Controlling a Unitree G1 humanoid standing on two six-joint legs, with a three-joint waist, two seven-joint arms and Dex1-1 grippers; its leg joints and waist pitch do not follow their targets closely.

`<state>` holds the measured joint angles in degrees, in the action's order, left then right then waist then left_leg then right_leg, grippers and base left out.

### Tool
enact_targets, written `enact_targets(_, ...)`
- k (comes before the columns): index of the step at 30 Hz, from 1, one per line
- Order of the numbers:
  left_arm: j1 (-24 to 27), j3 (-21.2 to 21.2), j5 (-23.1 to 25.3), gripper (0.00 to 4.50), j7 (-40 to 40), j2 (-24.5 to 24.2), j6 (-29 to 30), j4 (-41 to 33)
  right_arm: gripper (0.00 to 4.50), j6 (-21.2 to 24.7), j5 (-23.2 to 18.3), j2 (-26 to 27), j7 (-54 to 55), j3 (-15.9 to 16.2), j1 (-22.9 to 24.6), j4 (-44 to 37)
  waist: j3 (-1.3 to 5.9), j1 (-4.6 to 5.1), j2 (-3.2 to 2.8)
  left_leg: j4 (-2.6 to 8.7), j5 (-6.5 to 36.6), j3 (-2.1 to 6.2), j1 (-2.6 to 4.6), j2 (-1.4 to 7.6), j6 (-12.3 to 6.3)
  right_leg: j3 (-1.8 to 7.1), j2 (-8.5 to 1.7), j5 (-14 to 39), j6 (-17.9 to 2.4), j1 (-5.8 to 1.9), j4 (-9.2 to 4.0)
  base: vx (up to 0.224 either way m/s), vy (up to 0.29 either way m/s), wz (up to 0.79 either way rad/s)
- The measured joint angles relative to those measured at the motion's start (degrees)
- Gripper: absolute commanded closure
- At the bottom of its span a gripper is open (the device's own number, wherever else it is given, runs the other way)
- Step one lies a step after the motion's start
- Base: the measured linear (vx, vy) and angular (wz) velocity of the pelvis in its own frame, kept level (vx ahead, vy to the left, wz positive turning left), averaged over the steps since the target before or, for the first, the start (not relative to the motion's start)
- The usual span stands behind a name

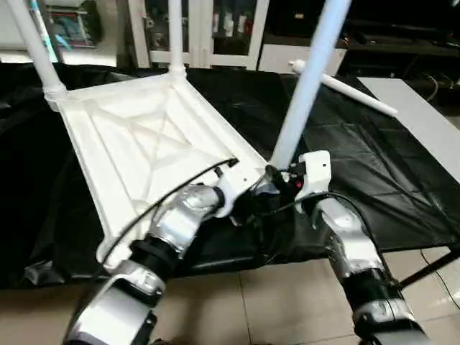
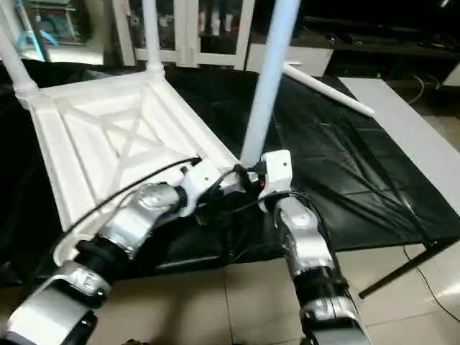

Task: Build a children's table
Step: Rotate leg to tighten

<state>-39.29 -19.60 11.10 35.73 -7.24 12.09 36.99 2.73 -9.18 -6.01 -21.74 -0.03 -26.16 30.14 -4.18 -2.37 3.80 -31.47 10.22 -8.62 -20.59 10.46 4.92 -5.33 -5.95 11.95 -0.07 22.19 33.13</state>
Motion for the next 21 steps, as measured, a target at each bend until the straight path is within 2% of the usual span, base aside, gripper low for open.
enact_targets(2, 0.4, -0.2, 0.0, 4.5, 1.8, -1.3, -0.2, -1.3, 0.94, 1.5, -0.1, -2.1, -2.1, 0.7, 1.1, -2.9, 0.0, -0.2, 0.0, -0.01, 0.0, -0.29, -0.16, 0.19, -0.03, 0.02, 0.0, -0.4, -0.1, 0.09, -0.01, 0.0, 0.0, 0.0)
enact_targets(4, 1.2, -1.0, -0.2, 4.5, 5.0, -2.9, -1.0, -3.6, 0.89, 2.7, -0.1, -6.6, -6.4, 2.3, 3.1, -6.8, 0.0, -0.78, 0.0, -0.08, -0.4, -0.73, -0.29, 0.47, -0.53, 0.07, 0.0, -1.3, 0.0, 0.17, -0.03, 0.0, 0.0, 0.0)
enact_targets(5, 1.6, -1.4, -0.3, 4.5, 6.5, -3.7, -1.3, -4.6, 0.66, 3.6, -0.3, -8.5, -8.6, 2.6, 3.6, -8.4, 0.03, -1.06, 0.05, -0.12, -0.4, -1.02, -0.31, 0.62, -0.55, 0.16, 0.0, -1.6, 0.1, 0.2, 0.01, 0.056, -0.016, 0.08)
enact_targets(8, 2.4, -2.9, -1.2, 4.5, 13.0, -7.0, -2.2, -7.6, 0.45, 5.3, -1.1, -14.2, -16.1, 2.9, 4.4, -13.6, 0.14, -2.0, -0.15, -0.07, -0.4, -1.63, -0.39, 1.12, -0.57, 0.25, 0.17, -1.5, 0.2, 0.22, 0.08, 0.082, -0.021, 0.1)
enact_targets(10, 3.0, -3.7, -2.0, 4.5, 16.8, -8.8, -3.7, -9.4, 0.38, 5.8, -2.3, -18.2, -21.9, 3.7, 5.9, -16.1, 0.18, -2.68, -0.13, -0.29, -0.5, -1.7, -0.49, 1.36, -0.85, 0.34, 0.43, -1.3, 0.1, 0.21, 0.03, 0.075, 0.005, -0.02)
enact_targets(12, 4.3, -4.0, -3.5, 4.5, 22.0, -11.7, -5.1, -11.9, 0.23, 6.7, -3.7, -22.6, -29.0, 4.6, 8.1, -17.7, 0.21, -2.91, -0.07, -0.3, -0.2, -1.79, -0.49, 1.37, -1.15, 0.79, 0.59, -1.1, -0.2, 0.23, 0.05, 0.074, 0.01, 0.0)
enact_targets(14, 5.1, -4.0, -4.7, 4.5, 26.1, -14.2, -5.4, -13.9, 0.02, 7.7, -4.9, -24.4, -33.8, 5.1, 9.1, -18.0, 0.22, -2.92, -0.1, -0.3, -0.1, -1.96, -0.46, 1.32, -1.35, 1.35, 0.72, -1.0, -0.3, 0.39, 0.18, 0.0, 0.0, 0.0)
enact_targets(21, 6.5, -5.9, -6.4, 4.5, 35.4, -18.1, -6.3, -17.9, 0.02, 8.4, -7.0, -27.7, -45.5, 9.1, 9.8, -19.5, 0.22, -3.19, -0.1, -0.79, 0.0, -2.74, -0.32, 1.4, -1.08, 1.78, 0.52, -0.9, -0.3, 0.46, 0.71, 0.0, 0.0, 0.0)
